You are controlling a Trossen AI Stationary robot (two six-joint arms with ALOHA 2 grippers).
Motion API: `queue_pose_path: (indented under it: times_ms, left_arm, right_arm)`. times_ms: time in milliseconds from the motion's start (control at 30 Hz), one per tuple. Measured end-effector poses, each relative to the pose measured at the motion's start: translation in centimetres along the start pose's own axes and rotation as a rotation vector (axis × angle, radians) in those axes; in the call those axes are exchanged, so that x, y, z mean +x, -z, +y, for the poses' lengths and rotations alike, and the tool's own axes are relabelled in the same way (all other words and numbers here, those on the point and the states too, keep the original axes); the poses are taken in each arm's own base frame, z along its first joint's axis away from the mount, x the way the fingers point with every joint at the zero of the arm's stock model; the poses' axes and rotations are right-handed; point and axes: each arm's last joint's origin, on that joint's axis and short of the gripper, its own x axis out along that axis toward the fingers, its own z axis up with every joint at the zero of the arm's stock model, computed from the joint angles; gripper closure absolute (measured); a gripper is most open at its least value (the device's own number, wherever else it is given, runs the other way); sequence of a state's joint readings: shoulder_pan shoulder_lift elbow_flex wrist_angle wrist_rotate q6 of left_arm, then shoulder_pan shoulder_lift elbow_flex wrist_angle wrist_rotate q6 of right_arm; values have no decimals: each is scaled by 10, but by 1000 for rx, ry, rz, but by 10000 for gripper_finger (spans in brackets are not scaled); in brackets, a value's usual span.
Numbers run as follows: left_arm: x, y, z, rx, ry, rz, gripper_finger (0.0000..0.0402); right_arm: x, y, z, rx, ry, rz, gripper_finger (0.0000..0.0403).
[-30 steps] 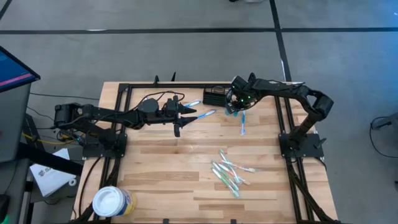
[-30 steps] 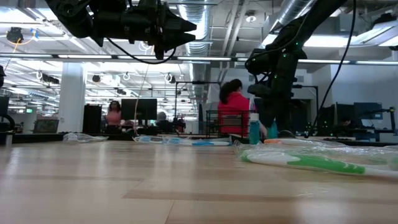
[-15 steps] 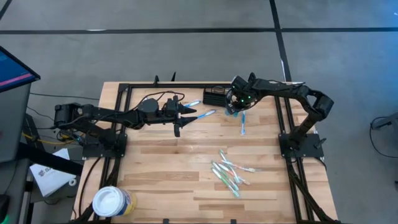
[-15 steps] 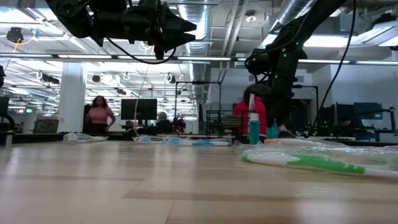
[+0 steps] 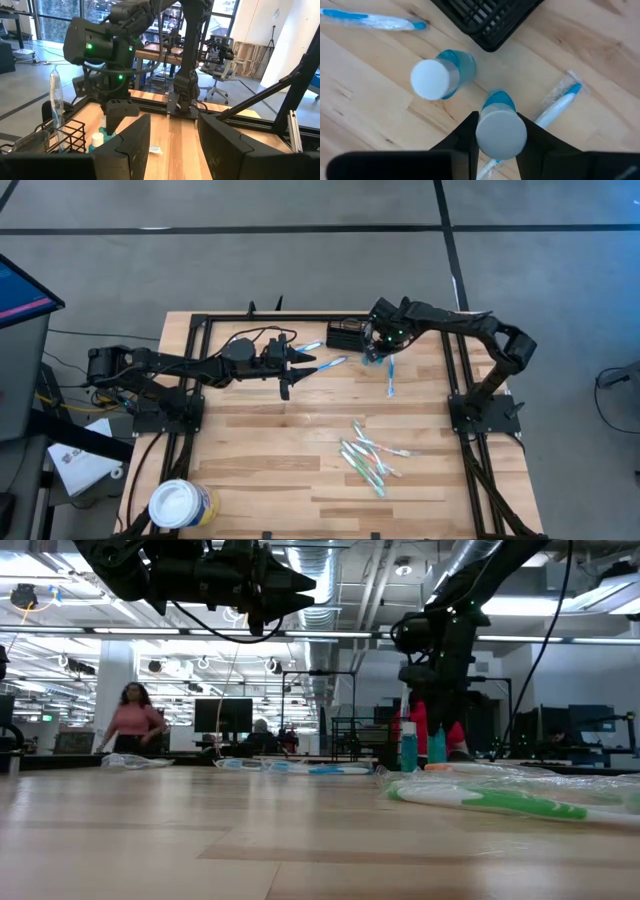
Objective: Pick & Place toothbrushing station
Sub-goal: Put the mouthwash into the mesh organizer
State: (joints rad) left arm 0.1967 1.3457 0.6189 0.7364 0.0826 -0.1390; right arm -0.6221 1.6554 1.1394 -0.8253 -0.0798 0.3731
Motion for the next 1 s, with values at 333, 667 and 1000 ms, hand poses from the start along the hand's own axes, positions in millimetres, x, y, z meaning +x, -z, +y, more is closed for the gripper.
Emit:
queue_pose_path:
  times_ms: [333,667,1000]
  left_arm:
    - [0,0,0,0,0,3,245]
    - [0,0,0,0,-1,4,245]
    - [0,0,0,0,-1,4,245]
  right_arm:
    - [-26,-8,10,-41,2,13,321]
    - [-64,-20,28,-87,-24,-36,321]
    - [-93,-30,36,-110,-45,-107,321]
